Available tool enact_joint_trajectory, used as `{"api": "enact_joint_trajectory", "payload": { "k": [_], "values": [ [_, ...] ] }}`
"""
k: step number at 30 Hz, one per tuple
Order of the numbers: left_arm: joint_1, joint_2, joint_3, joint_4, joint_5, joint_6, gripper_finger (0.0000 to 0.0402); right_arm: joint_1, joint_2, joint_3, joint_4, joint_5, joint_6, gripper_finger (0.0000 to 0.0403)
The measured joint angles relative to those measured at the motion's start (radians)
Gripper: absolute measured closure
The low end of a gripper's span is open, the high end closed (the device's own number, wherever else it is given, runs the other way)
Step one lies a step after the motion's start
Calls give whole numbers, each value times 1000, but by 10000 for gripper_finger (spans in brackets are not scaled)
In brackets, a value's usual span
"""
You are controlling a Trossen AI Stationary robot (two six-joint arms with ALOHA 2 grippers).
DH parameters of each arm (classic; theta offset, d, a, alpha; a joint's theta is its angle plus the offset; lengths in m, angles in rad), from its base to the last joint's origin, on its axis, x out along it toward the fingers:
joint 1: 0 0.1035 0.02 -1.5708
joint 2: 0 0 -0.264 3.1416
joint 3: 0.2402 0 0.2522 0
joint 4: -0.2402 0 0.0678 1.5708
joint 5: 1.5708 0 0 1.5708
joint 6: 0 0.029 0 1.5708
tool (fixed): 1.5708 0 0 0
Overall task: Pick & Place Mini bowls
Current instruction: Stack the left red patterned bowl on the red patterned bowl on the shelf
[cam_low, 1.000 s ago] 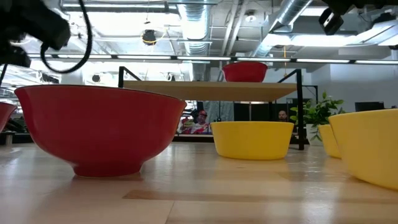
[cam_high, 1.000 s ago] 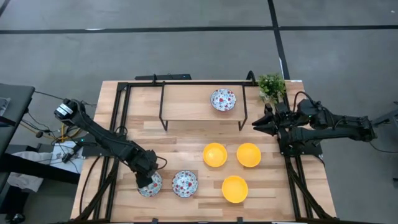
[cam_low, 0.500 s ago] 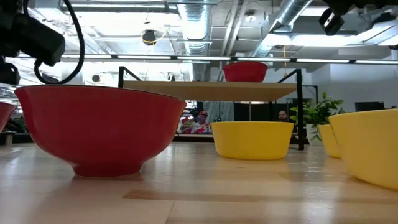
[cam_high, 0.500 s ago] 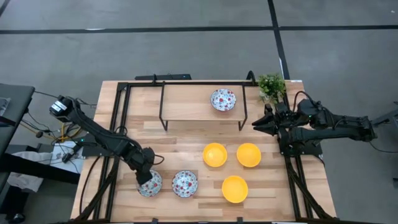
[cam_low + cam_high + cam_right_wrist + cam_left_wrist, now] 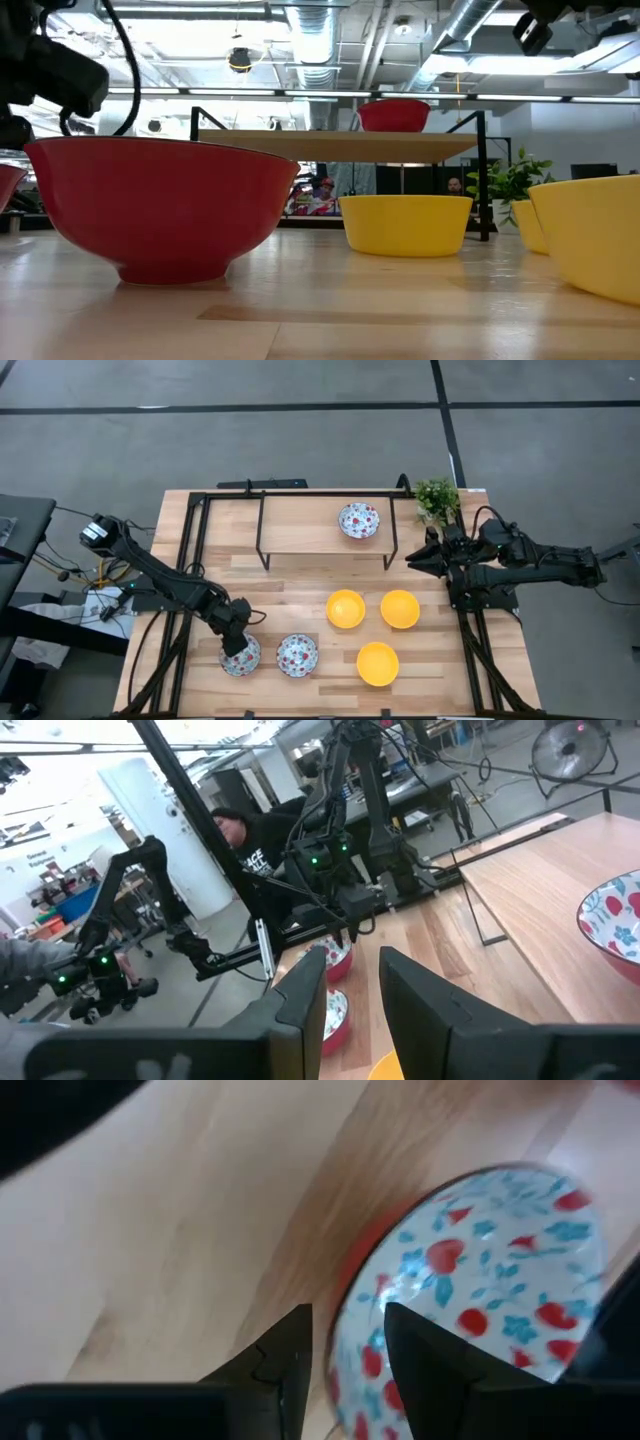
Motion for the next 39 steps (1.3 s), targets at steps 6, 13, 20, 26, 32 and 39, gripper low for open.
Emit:
{"api": "enact_joint_trajectory", "payload": {
  "k": [6, 13, 20, 26, 32, 39],
  "values": [
    [9, 0, -24, 22, 0, 0, 310, 0, 0, 0, 0, 2, 12, 317],
    [9, 0, -40, 47, 0, 0, 351, 0, 0, 0, 1, 4, 12, 317],
    [9, -1, -59, 94, 19, 0, 389, 0, 0, 0, 1, 4, 12, 317],
    [9, -6, -62, 100, 25, 1, 392, 0, 0, 0, 4, 3, 12, 317],
    [9, -103, -55, 59, 25, -5, 392, 0, 1, 0, 48, 3, 68, 317],
    [9, -306, -10, 13, -107, -89, 392, 0, 1, 0, 82, -3, 73, 317]
  ]
}}
